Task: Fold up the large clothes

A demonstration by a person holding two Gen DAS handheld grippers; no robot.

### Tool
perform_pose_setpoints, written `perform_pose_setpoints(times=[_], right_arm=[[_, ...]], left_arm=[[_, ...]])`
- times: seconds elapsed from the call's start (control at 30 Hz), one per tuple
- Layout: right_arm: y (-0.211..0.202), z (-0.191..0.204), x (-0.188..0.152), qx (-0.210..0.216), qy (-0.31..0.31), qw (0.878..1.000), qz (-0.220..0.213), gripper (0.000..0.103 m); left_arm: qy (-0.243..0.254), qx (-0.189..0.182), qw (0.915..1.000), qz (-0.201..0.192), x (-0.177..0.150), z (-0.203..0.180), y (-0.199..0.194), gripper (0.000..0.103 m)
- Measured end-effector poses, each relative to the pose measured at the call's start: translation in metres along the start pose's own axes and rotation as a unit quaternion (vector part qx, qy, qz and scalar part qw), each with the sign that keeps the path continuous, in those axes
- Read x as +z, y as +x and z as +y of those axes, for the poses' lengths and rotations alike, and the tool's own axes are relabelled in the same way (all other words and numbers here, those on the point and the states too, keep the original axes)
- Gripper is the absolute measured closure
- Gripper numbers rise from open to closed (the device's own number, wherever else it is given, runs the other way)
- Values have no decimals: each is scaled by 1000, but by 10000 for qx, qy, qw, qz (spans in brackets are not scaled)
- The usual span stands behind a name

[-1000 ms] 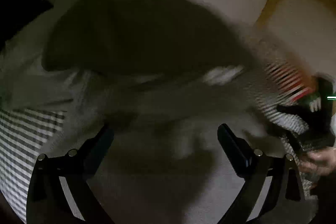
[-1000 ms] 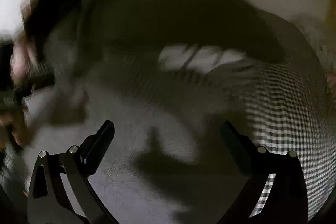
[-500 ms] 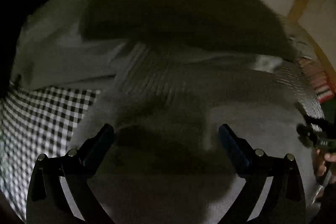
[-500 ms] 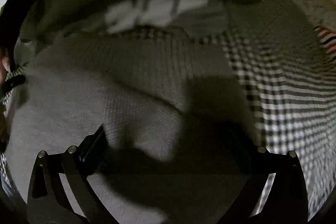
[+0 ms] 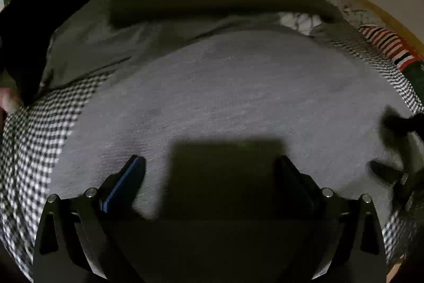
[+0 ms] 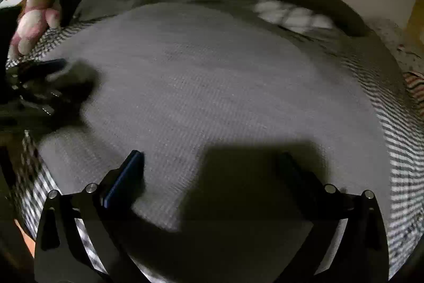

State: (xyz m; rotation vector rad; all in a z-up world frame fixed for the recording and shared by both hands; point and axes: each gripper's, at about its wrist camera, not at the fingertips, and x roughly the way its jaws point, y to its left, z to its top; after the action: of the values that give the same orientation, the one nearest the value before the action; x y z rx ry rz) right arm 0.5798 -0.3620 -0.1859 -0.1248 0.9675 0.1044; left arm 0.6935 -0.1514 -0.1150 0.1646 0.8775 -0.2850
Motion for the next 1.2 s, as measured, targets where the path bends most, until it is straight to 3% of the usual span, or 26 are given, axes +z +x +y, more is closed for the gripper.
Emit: perform_pose_setpoints(times=[0.1, 0.17, 0.2, 0.23, 0.27, 0.33, 0.4, 0.5, 0.57, 0.63, 0.7, 0.77, 0.8, 0.93, 1.2], right_arm=[[-8, -36, -8, -220, 248, 9994, 77, 4], [-17, -65, -22, 34, 524, 9986, 79, 4], [-22, -73, -28, -119, 560, 9983, 94, 4], [-26, -80, -33, -761, 495, 9958, 146, 4], [-30, -86, -38, -850, 526, 9950, 77, 4], [-33, -117, -51, -465, 1149, 9921, 192, 3], [-38, -125, -59, -469, 1252, 9909, 166, 3], [-56, -109, -56, -760, 1282, 9888, -78, 3], [-72, -98, -49, -832, 1354, 9863, -439, 3], [-74, -69, -33, -310, 1262, 9892, -677, 3], [-57, -22, -16, -116, 688, 9958, -586, 3], [-30, 11, -17, -223, 169, 9994, -209, 4], [-23, 14, -21, -268, 121, 9995, -137, 4], [-26, -16, -47, 179, 468, 9985, -229, 4], [-42, -31, -64, 200, 485, 9984, -193, 4]], left_arm=[[-63, 189, 9998, 60, -12, 22, -14, 5], [-228, 536, 9983, 44, -13, 37, -18, 5], [-449, 440, 9980, 88, -16, 52, -19, 5], [-559, 390, 9976, 123, -18, 58, -18, 5], [-667, 305, 9972, 156, -20, 66, -19, 5], [-717, 257, 9970, 159, -23, 69, -23, 5], [-709, 336, 9968, 143, -23, 72, -31, 5], [-1024, 417, 9936, -229, -28, 65, -69, 5], [-1075, -138, 9923, -606, -35, 45, -92, 5], [-912, -535, 9912, -798, -30, 13, -93, 5], [-505, -377, 9955, -711, -30, -16, -81, 5], [-301, -43, 9993, -238, -38, -30, -54, 5], [-406, -131, 9990, -119, -45, -26, -47, 5], [-301, -316, 9987, -269, -58, -15, -54, 5], [-263, -297, 9989, -267, -65, -18, -55, 5]])
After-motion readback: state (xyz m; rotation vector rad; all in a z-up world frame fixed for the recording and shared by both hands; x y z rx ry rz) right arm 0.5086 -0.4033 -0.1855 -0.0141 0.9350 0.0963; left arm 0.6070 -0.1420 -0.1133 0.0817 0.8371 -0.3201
